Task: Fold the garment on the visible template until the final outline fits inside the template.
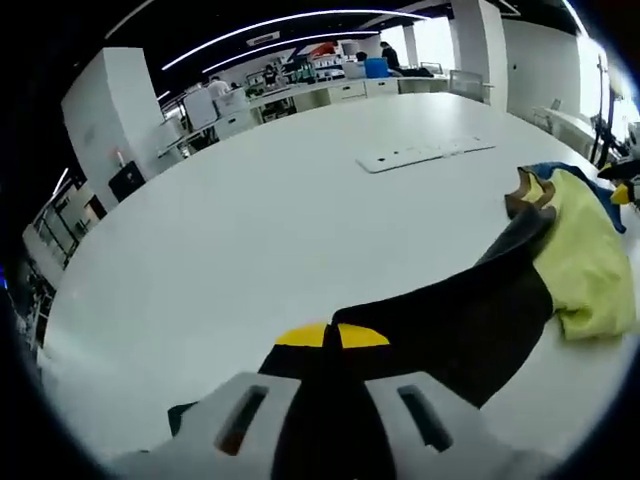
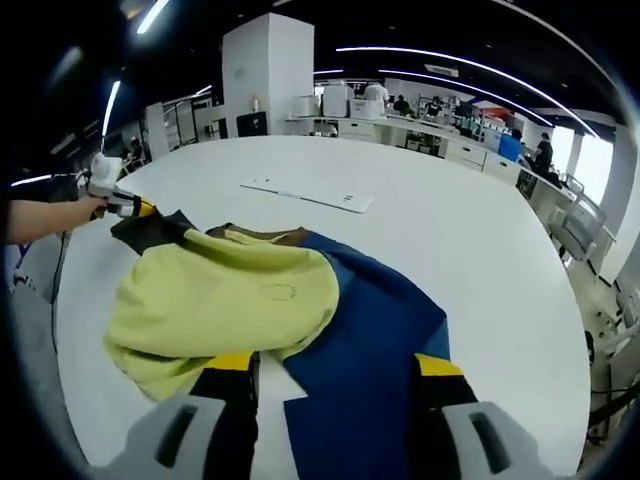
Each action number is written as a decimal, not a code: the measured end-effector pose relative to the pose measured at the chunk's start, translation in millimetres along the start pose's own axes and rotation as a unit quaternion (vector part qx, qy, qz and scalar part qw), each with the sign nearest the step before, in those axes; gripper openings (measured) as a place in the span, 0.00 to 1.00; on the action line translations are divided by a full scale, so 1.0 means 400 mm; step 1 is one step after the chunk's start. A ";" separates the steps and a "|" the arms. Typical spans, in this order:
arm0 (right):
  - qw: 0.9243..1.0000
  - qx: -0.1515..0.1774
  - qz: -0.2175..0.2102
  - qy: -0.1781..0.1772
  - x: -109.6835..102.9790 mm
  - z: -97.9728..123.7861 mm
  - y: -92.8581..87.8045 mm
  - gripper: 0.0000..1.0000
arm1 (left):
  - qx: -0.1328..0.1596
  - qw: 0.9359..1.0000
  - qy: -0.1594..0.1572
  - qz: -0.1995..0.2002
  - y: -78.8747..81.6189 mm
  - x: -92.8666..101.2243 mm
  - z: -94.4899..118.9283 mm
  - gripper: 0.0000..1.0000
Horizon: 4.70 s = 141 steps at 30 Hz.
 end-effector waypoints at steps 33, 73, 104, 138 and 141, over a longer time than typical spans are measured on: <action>0.999 -0.023 0.011 0.034 -0.072 0.040 -0.047 0.59 | 0.075 0.996 -0.019 -0.047 0.073 0.058 0.119 0.75; 0.992 -0.116 0.032 0.039 -0.054 0.089 -0.208 0.19 | 0.151 0.981 -0.117 -0.044 0.069 0.252 0.395 0.97; 0.997 -0.015 -0.040 -0.071 0.102 0.187 -0.065 0.00 | 0.137 0.981 -0.116 -0.071 -0.005 0.278 0.434 0.89; 0.956 -0.077 -0.152 -0.239 0.376 0.344 -0.278 0.00 | 0.135 0.982 -0.129 -0.041 -0.009 0.313 0.457 0.89; 0.955 -0.084 -0.156 -0.239 0.380 0.346 -0.294 0.00 | 0.135 0.982 -0.129 -0.042 -0.009 0.312 0.459 0.89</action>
Point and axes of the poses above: the point that each gripper's makers call its tool centre point, and the gripper's own axes: z roughly backward along the fingers, x roughly to its right, y roughly out of its top, the point moved 1 cm from there along z, roughly backward along the fingers, and after that the axes turned 6 degrees about -z, right-handed, at the moved point
